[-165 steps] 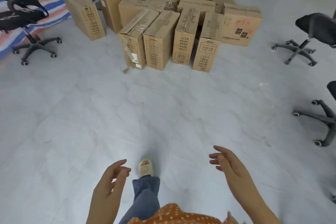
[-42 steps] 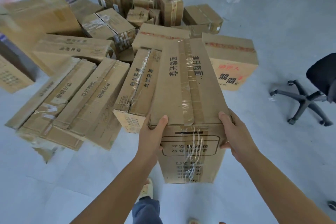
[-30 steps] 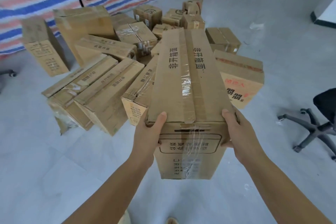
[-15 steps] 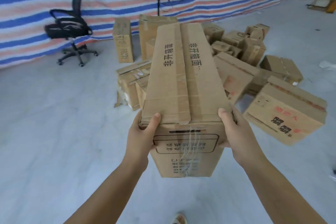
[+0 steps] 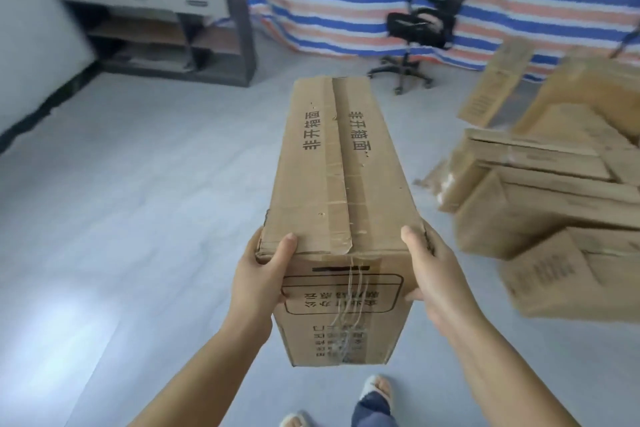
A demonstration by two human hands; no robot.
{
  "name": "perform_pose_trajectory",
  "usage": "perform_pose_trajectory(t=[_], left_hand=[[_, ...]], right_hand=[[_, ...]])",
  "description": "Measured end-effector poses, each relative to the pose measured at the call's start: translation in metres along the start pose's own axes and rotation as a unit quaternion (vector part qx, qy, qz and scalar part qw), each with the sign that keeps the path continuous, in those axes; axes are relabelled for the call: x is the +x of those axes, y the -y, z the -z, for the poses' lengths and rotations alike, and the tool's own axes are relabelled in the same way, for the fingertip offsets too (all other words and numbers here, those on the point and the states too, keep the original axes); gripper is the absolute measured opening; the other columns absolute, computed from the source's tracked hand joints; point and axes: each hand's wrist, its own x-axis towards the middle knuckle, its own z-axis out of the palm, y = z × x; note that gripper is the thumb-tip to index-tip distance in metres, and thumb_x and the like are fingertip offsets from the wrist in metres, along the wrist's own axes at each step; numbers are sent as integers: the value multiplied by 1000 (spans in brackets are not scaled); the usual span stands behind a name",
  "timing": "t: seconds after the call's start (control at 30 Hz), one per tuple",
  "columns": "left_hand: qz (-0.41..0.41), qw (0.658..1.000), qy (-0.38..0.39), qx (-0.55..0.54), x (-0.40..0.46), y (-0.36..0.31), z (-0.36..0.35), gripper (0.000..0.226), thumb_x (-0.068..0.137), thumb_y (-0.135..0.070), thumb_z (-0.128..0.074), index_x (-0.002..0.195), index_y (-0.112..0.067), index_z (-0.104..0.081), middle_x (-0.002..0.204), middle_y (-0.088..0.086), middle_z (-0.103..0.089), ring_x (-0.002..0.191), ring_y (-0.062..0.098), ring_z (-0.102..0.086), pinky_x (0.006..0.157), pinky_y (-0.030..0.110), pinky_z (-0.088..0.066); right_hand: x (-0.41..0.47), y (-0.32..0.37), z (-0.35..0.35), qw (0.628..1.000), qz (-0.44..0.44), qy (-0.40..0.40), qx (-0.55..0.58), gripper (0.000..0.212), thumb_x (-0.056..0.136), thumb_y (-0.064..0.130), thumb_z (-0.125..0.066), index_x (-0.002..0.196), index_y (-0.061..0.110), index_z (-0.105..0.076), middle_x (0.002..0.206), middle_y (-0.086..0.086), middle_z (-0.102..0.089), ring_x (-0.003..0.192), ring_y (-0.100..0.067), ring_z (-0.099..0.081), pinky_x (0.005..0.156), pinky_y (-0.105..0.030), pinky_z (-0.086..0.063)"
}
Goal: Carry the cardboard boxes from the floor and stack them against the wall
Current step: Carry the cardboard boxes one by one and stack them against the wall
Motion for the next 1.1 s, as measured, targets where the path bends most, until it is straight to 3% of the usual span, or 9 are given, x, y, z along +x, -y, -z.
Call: perform_pose_trajectory(t=[0.1,0.2,0.3,0.37,0.57,0.7,0.9,0.97,1.1], left_hand=[[9,996,-86,-24,9,2,53,18,86,-38,-66,104,-39,-62,82,-14,-72,74,10,-69,73,52,-57],[13,986,-157,-53,17,3,93,23,85,-38,-66,107,-39,-60,81,-18,-72,70,3,-69,66,44,-59],[11,973,-216,-84,30,0,130,17,87,-37,-65,101,-42,-58,76,-25,-70,65,-2,-67,58,35,-58],[10,960,-263,-98,43,-4,152,19,86,-37,-65,104,-40,-59,77,-21,-71,65,0,-67,54,32,-57],[-2,920,-369,-136,87,-26,204,12,86,-38,-65,97,-41,-60,76,-25,-69,64,-1,-67,45,26,-51],[-8,882,-439,-175,101,-32,239,11,86,-38,-64,97,-40,-63,82,-19,-72,70,2,-69,53,34,-56],[-22,824,-526,-210,96,-33,304,12,86,-36,-66,98,-38,-66,86,-13,-74,73,5,-70,52,32,-55],[-21,812,-543,-212,94,-30,333,17,86,-39,-65,103,-39,-65,88,-13,-74,78,8,-71,58,38,-58],[-13,798,-560,-223,89,-24,404,17,85,-43,-64,103,-44,-62,88,-19,-72,76,4,-70,70,44,-58]], right_hand=[[11,12,-60,996,20,78,-27,21,96,37,-46,101,56,-53,73,52,-52,70,32,-47,88,-46,-52],[24,23,-114,988,31,143,-54,21,96,36,-46,106,53,-54,72,53,-51,68,33,-46,87,-47,-53],[38,38,-171,973,46,210,-85,25,96,36,-45,90,59,-51,67,48,-54,59,25,-51,70,-45,-54],[49,49,-210,963,51,250,-92,25,96,37,-45,87,59,-54,66,42,-57,58,8,-57,60,-43,-52],[84,95,-317,923,62,360,-117,22,96,41,-45,114,51,-53,94,35,-57,86,3,-55,71,-48,-57],[90,121,-387,882,86,444,-132,18,97,35,-47,103,47,-60,88,28,-68,93,-2,-63,83,-42,-54],[56,138,-482,822,109,536,-159,25,98,37,-46,120,45,-55,102,17,-68,94,-9,-66,64,-32,-53],[39,139,-515,806,113,557,-168,26,97,38,-46,121,45,-55,99,17,-69,89,-7,-68,58,-29,-50],[-4,137,-592,787,114,580,-181,28,98,38,-45,124,44,-54,99,19,-68,91,-8,-66,63,-34,-53]])
